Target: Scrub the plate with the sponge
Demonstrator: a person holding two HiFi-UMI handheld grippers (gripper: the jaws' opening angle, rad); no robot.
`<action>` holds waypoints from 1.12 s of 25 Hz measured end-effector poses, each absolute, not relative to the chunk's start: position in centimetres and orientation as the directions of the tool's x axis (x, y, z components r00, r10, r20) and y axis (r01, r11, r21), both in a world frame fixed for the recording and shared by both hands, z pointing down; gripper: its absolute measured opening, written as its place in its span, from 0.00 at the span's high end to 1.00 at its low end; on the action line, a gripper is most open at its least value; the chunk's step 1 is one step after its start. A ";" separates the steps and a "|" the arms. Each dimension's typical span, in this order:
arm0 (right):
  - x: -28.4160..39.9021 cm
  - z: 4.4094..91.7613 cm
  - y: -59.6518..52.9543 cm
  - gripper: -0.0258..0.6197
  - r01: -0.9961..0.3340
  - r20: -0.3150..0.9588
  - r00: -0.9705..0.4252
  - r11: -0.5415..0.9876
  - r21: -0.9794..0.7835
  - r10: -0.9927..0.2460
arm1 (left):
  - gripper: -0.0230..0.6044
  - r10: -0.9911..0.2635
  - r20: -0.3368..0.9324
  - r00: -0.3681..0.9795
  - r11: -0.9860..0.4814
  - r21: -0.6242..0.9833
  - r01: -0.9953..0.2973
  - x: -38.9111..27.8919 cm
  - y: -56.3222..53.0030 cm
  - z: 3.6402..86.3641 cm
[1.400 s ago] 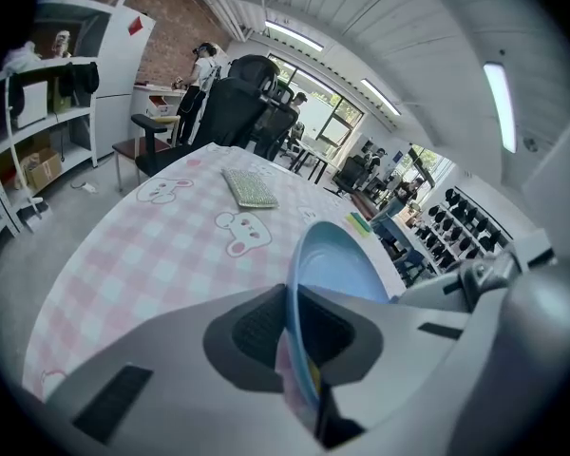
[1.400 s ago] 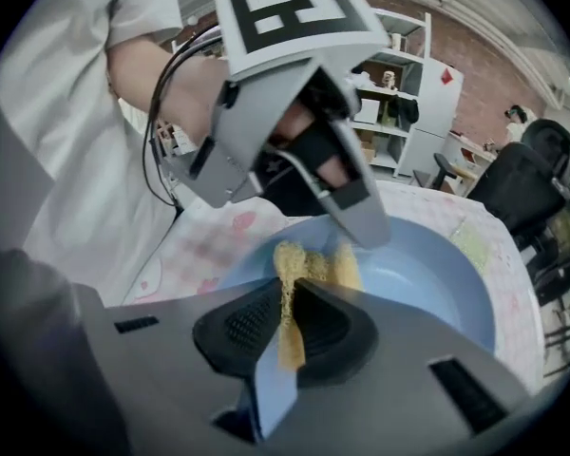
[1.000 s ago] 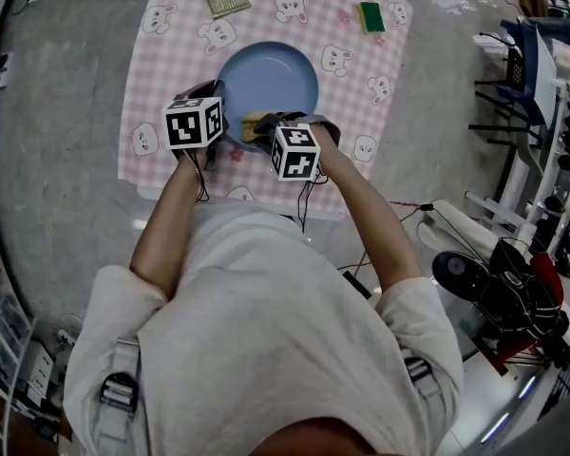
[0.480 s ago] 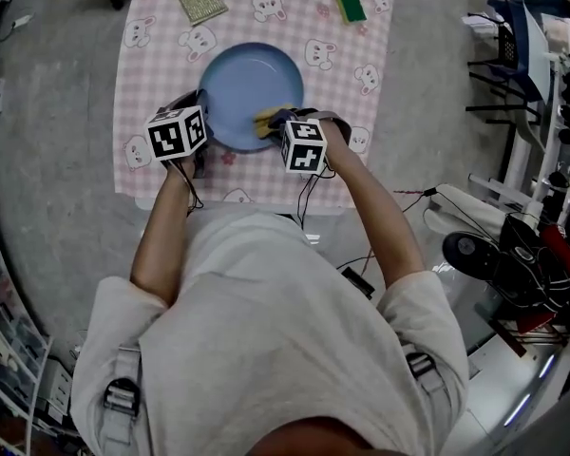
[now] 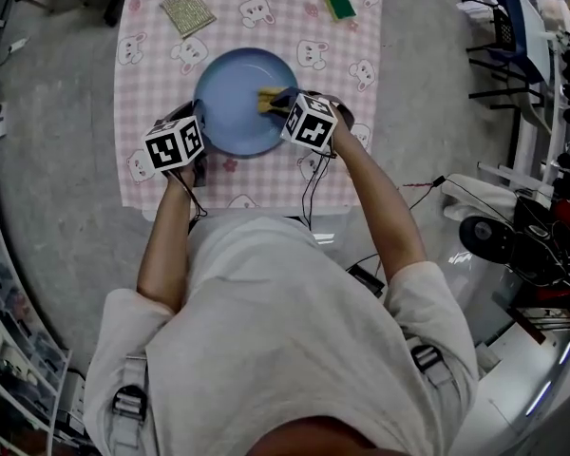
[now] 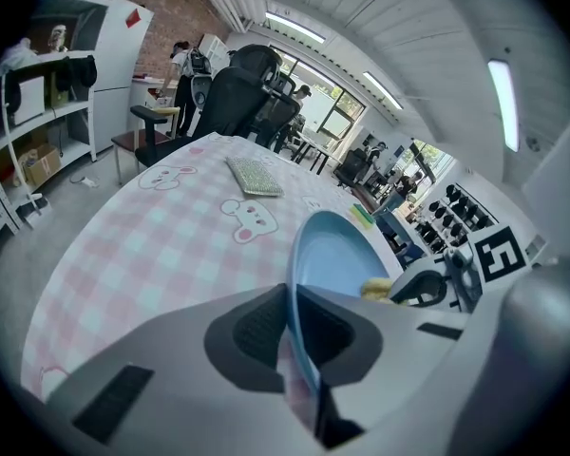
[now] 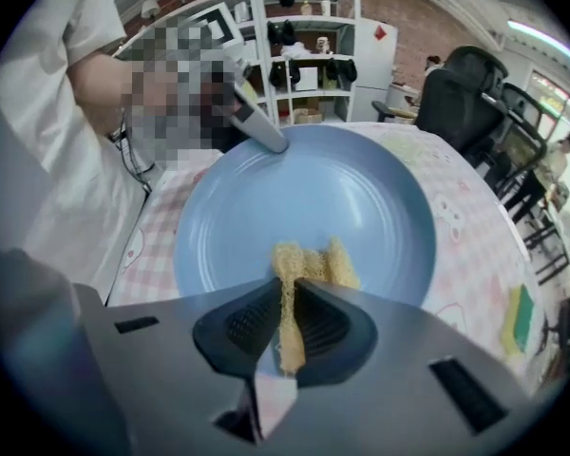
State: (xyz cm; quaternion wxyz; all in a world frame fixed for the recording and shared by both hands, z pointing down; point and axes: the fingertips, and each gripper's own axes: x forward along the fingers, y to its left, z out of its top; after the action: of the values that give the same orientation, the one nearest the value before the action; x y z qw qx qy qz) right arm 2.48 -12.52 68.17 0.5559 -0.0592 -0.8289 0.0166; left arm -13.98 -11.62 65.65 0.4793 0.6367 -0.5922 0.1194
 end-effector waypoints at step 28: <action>10.3 60.6 -17.4 0.89 -0.695 0.611 -0.602 0.715 -0.083 -0.514 | 0.77 -0.549 0.822 0.150 0.087 0.235 -0.968 -15.3 -13.2 66.3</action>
State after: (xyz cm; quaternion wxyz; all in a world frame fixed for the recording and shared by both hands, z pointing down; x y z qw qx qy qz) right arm 10.29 -17.36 60.60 0.2852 0.3430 -0.8809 0.1584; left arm -15.29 -13.21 66.27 0.4236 0.6289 -0.6033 0.2472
